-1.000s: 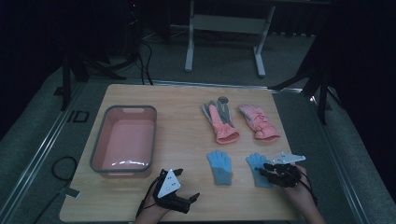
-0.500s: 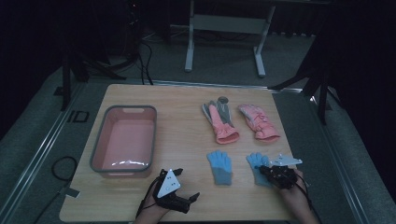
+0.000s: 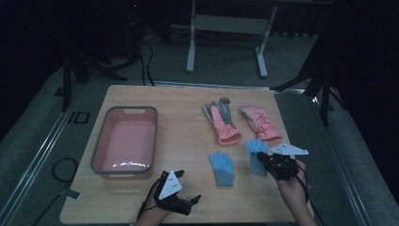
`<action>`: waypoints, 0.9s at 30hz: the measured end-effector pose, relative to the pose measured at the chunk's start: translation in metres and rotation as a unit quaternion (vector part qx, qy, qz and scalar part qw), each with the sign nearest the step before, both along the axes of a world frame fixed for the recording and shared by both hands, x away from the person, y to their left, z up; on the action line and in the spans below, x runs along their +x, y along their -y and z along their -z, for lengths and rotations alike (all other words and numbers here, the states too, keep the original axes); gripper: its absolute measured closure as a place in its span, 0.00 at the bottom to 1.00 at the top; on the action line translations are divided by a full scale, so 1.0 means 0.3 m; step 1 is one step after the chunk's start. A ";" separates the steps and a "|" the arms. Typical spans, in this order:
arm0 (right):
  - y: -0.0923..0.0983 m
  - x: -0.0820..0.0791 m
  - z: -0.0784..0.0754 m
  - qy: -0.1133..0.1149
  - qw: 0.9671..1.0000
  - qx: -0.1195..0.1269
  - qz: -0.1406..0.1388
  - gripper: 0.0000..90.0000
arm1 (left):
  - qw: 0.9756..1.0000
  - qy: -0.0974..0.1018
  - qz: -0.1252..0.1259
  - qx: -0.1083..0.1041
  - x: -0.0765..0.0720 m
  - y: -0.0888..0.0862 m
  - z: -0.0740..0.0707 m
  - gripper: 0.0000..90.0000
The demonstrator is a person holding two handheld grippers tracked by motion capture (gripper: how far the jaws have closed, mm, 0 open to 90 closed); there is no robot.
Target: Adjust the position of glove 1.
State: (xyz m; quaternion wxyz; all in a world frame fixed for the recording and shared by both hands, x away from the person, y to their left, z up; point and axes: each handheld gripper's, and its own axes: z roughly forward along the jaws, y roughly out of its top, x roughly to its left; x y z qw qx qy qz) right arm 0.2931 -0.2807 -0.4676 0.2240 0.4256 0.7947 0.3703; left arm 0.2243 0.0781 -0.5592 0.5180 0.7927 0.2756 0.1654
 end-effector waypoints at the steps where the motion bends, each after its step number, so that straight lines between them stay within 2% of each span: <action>1: -0.015 -0.001 -0.013 0.001 1.000 0.001 -0.002 0.96 | 1.000 0.001 0.000 0.001 0.000 0.000 0.000 0.00; 4: -0.060 -0.004 -0.039 0.004 1.000 0.012 -0.013 0.96 | 1.000 0.001 0.001 0.001 0.001 0.000 0.000 0.00; 6: -0.093 -0.005 -0.045 0.005 1.000 0.012 -0.017 0.96 | 1.000 0.000 0.001 -0.001 0.000 0.000 0.000 0.00; 9: -0.141 -0.006 -0.048 0.007 0.999 0.012 -0.043 0.96 | 1.000 0.001 0.001 0.001 0.000 0.001 0.000 0.00; 12: -0.179 -0.001 -0.044 -0.005 0.997 0.017 -0.073 0.96 | 1.000 0.002 0.001 -0.001 -0.001 0.000 0.000 0.00; 13: -0.189 0.001 -0.039 -0.008 0.996 0.018 -0.086 0.96 | 1.000 0.002 0.002 -0.001 -0.001 -0.001 0.000 0.00; 18: -0.228 0.012 -0.004 -0.026 0.993 0.011 -0.114 0.96 | 1.000 0.001 0.002 0.000 0.000 -0.001 0.000 0.00; 22: -0.245 0.022 0.029 -0.037 0.992 0.015 -0.118 0.96 | 1.000 0.002 0.001 0.001 0.000 -0.001 0.000 0.00; 27: -0.262 0.036 0.077 -0.056 0.989 0.021 -0.132 0.96 | 1.000 0.001 0.000 0.001 -0.001 0.000 0.000 0.00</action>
